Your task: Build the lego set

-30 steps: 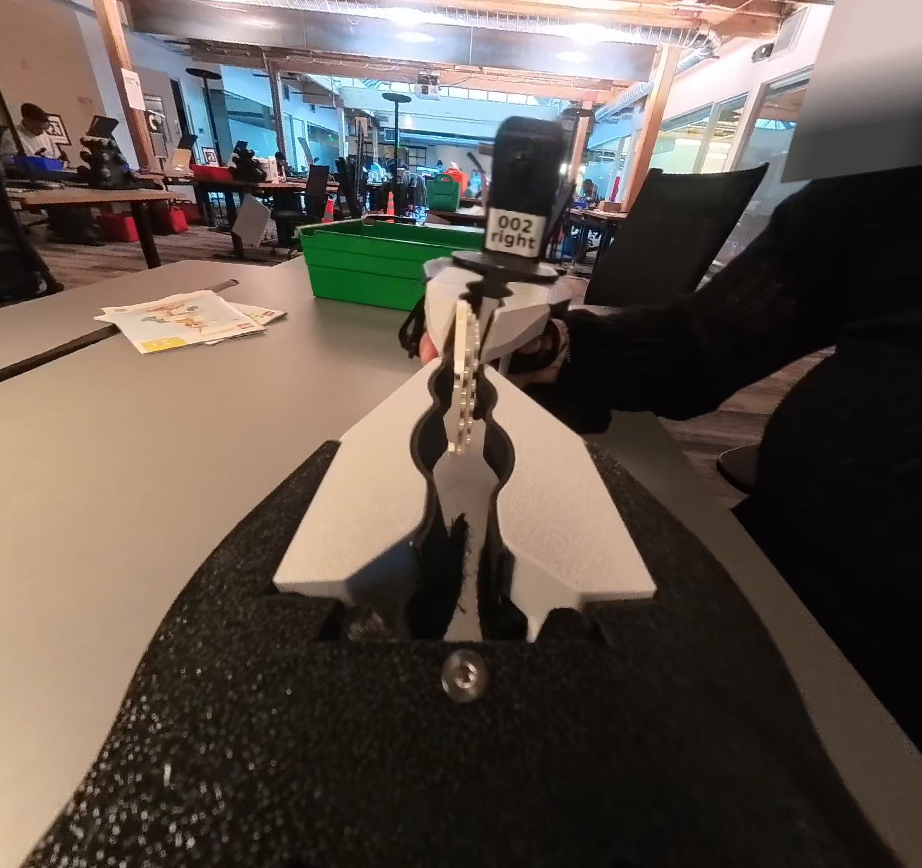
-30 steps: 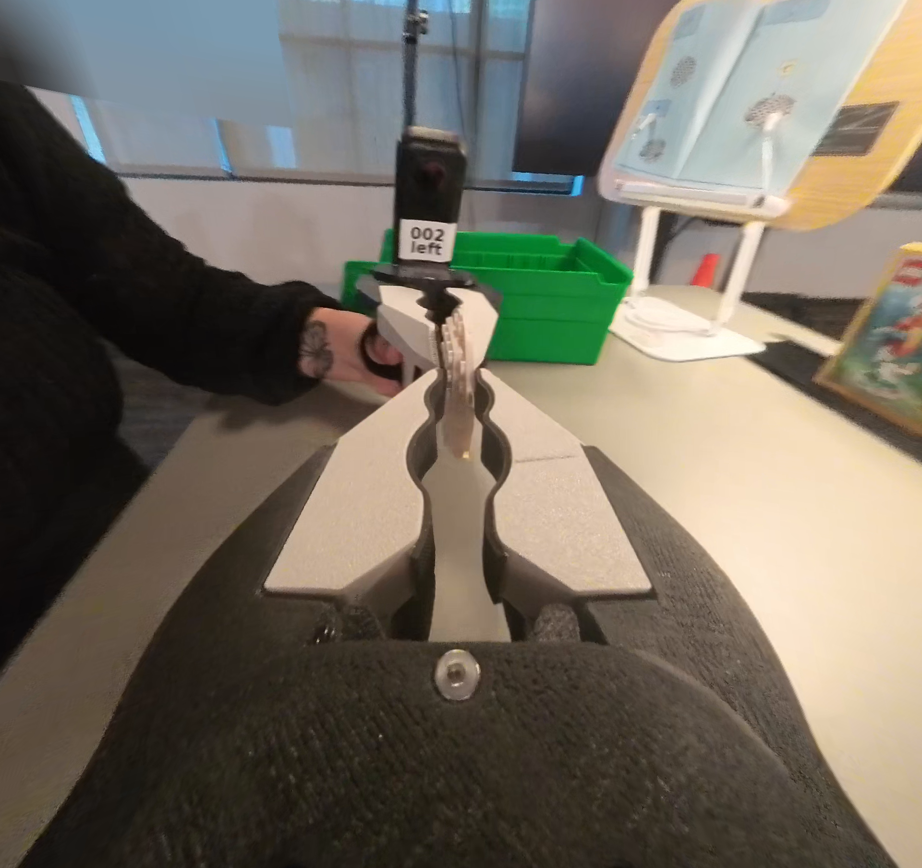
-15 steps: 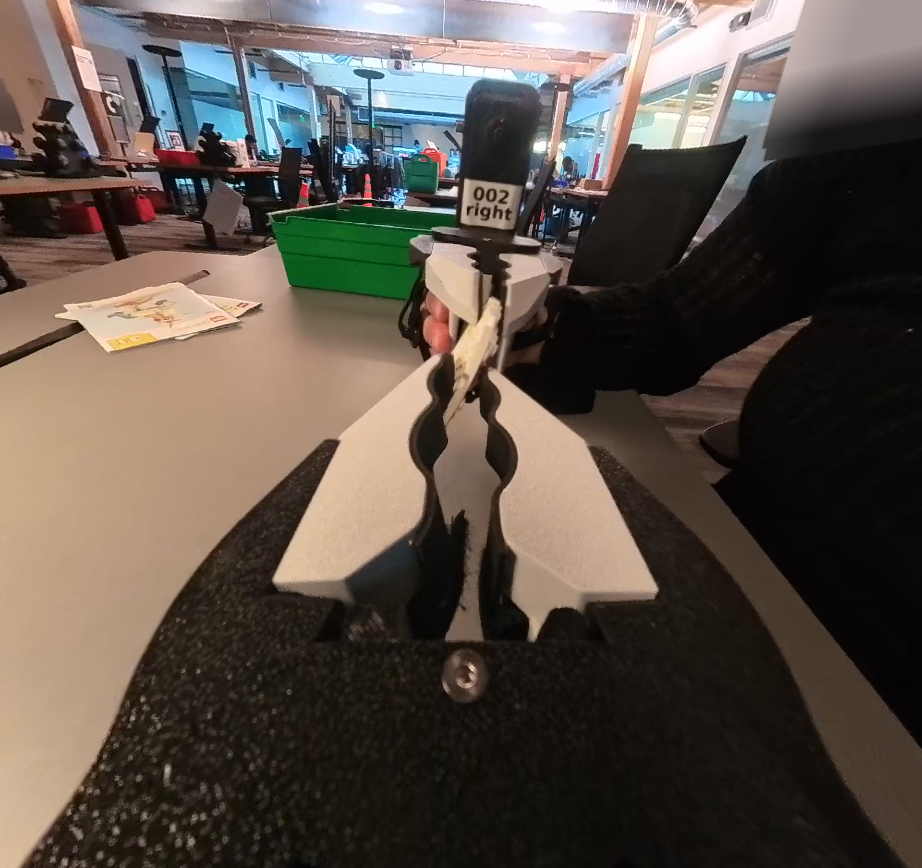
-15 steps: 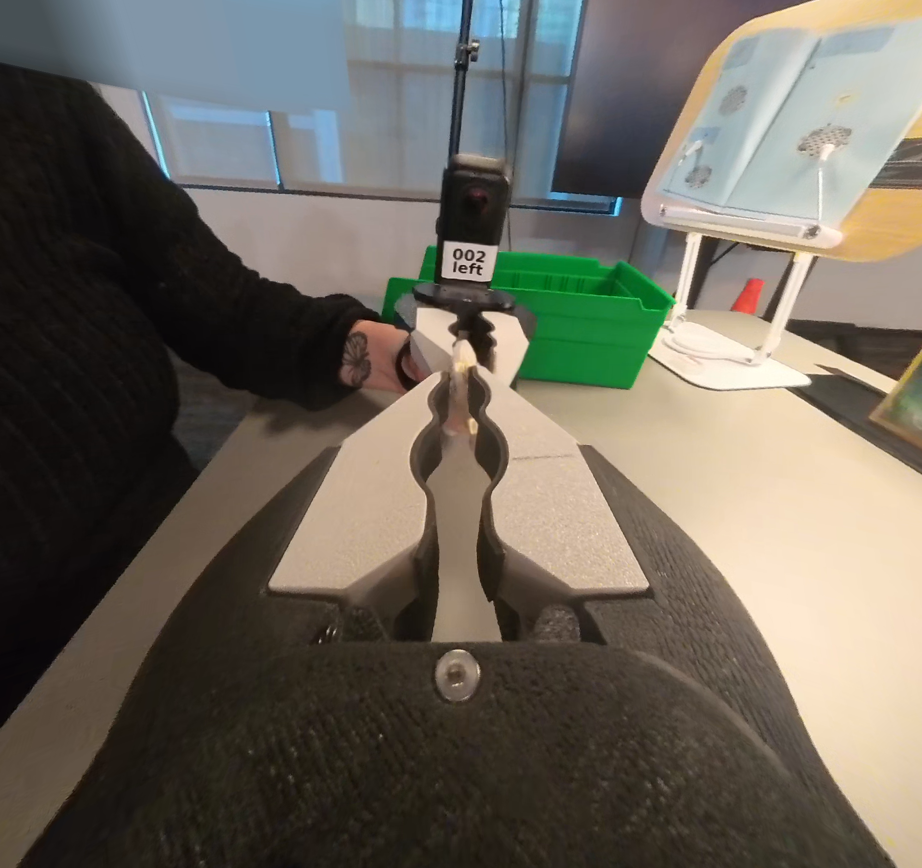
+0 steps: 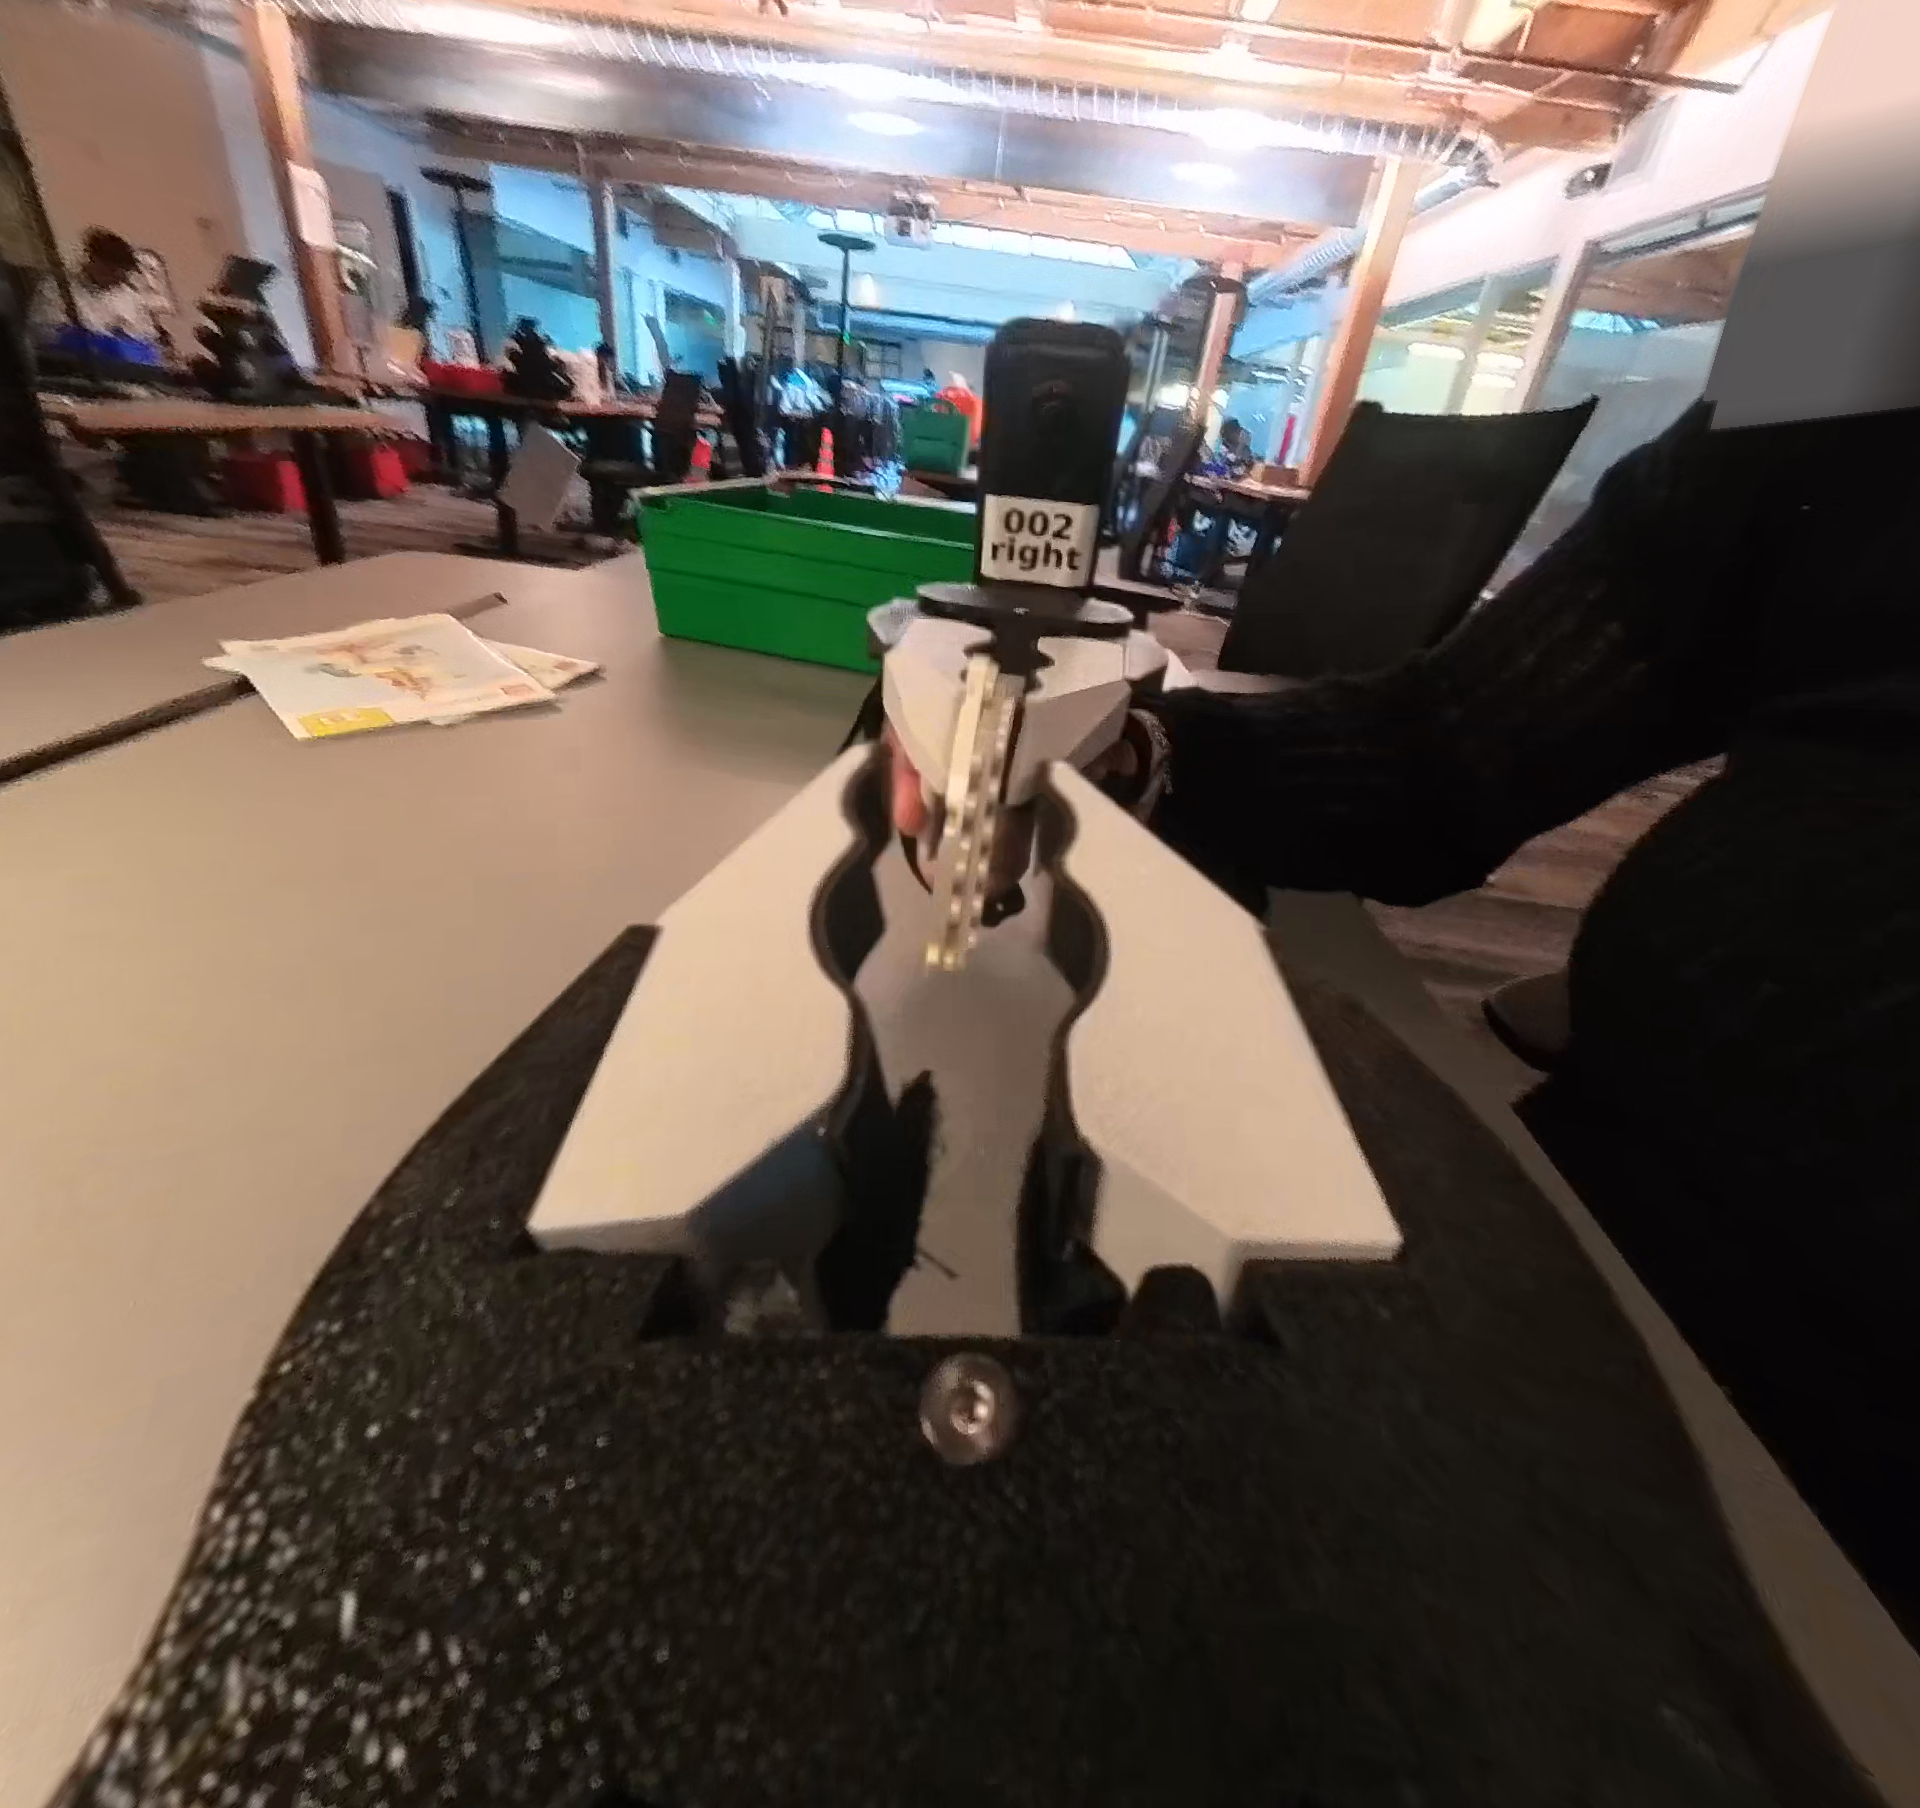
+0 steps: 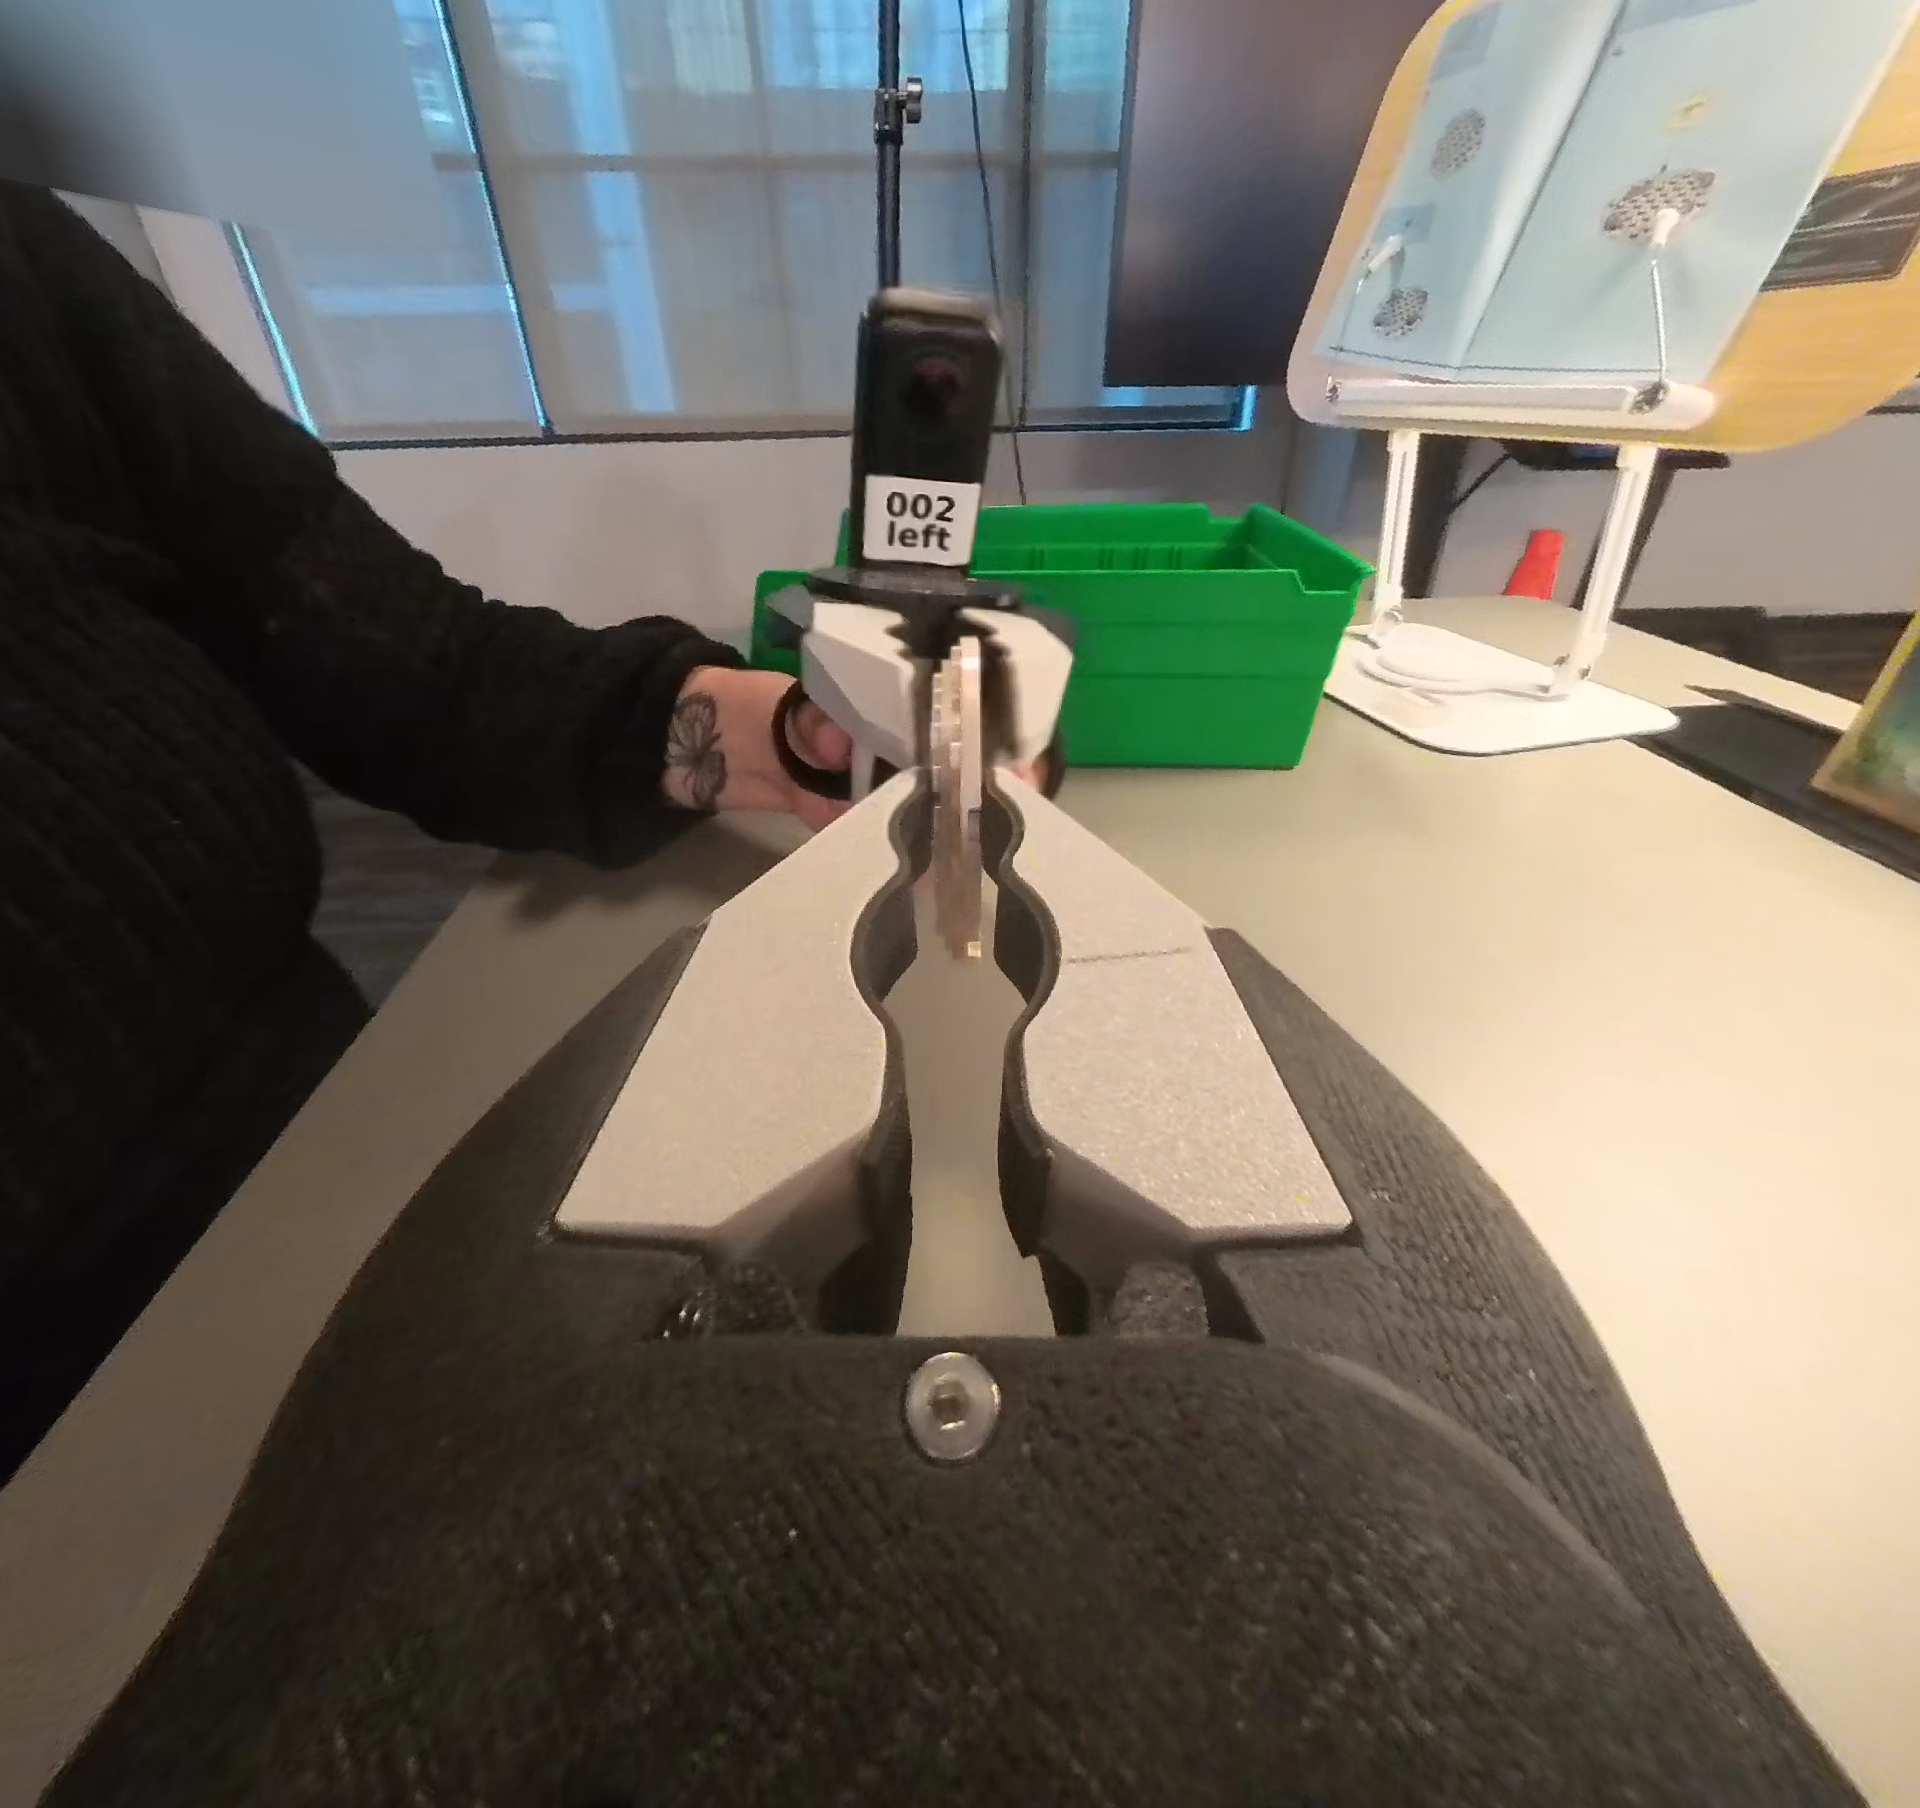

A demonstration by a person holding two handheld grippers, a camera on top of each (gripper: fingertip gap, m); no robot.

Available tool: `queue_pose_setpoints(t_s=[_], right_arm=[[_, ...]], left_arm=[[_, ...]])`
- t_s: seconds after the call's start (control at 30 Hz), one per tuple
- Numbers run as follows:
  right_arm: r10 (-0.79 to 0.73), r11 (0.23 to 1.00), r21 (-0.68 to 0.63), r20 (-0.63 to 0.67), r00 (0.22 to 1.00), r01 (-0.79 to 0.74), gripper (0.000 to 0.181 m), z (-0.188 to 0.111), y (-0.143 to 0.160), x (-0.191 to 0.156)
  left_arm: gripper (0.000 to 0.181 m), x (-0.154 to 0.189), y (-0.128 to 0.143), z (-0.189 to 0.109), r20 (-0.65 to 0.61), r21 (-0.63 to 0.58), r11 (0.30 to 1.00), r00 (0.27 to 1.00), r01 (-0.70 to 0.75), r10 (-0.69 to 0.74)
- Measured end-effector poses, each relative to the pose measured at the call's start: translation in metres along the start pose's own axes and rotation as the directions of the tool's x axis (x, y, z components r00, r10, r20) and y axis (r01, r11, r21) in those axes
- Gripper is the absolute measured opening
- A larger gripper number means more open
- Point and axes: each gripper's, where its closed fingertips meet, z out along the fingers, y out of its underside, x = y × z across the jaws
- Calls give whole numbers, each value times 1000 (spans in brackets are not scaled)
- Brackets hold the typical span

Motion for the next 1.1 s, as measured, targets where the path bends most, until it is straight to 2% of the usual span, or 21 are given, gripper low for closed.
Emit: queue_pose_setpoints(t_s=[0.07,0.13,0.33,0.43,0.6,0.7,0.87,1.1], right_arm=[[-9,1000,-12,4,1000,9,6,-1,2,-1],[-8,1000,-17,15,1000,8,6,-1,1,-2],[103,994,16,56,993,-104,6,-1,-4,-3],[146,989,16,62,987,-147,6,-1,-1,-1],[112,994,2,57,992,-112,6,-2,0,-1],[110,994,21,53,993,-111,6,-5,-2,0],[65,998,7,40,997,-65,6,-5,-3,0],[12,1000,25,32,999,-12,6,-6,-4,-1]], left_arm=[[24,5,0,1,-19,-18,1000,1000,-24,24],[7,4,0,1,8,-22,998,998,-63,63],[5,8,-5,2,-7,-9,996,996,-88,88],[5,7,-2,2,30,-45,980,980,-195,196],[10,2,-4,2,69,0,990,988,-140,140],[24,-3,1,0,43,-37,999,998,-35,36],[7,3,5,2,1,-53,999,1000,-8,9],[5,5,6,5,-15,-84,996,1000,17,-19]])
